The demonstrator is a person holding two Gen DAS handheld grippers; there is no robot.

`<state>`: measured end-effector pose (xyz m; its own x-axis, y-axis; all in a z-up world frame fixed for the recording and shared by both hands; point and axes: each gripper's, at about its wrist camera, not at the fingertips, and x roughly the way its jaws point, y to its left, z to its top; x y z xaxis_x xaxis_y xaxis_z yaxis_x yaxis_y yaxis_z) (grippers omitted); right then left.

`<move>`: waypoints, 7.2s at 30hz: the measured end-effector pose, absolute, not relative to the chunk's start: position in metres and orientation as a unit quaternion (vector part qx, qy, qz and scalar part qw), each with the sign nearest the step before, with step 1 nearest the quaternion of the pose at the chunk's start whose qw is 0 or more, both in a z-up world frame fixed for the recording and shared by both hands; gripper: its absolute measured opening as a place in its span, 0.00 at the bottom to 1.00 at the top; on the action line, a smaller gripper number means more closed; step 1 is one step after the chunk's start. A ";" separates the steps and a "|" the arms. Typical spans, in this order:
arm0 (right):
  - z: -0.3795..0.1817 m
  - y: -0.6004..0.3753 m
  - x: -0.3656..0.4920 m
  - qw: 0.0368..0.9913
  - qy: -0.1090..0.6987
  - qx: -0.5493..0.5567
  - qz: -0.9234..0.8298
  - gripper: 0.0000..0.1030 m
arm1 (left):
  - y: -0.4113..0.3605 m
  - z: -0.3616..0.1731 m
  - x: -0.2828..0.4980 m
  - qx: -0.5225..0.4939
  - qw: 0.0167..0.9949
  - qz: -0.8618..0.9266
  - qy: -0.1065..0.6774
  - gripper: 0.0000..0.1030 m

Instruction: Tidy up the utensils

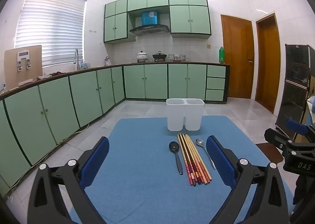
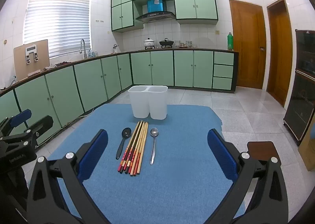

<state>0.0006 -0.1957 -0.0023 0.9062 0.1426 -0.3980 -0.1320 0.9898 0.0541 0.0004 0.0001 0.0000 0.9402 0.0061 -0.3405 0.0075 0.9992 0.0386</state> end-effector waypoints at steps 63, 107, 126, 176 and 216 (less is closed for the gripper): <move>-0.007 -0.194 0.008 0.972 0.224 0.012 0.068 0.95 | 0.012 -0.004 -0.001 0.019 0.984 0.010 0.175 0.94; -0.040 -0.199 0.102 0.951 0.303 -0.015 0.053 0.95 | 0.015 -0.039 0.094 0.033 0.964 0.026 0.263 0.94; -0.131 -0.168 0.240 0.881 0.456 -0.005 0.126 0.67 | 0.029 -0.123 0.221 0.024 0.915 0.021 0.403 0.81; -0.141 -0.189 0.287 0.869 0.482 -0.022 0.106 0.38 | -0.030 -0.148 0.302 0.043 0.889 -0.048 0.454 0.87; 0.016 -0.239 0.284 0.965 0.183 0.049 0.180 0.26 | -0.042 -0.018 0.286 -0.004 0.990 -0.111 0.092 0.34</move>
<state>0.2836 -0.2385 0.0159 0.8680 0.3656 -0.3359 -0.3298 0.9303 0.1603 0.2856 -0.0417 -0.0176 0.9583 -0.2212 -0.1810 0.2199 0.9751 -0.0275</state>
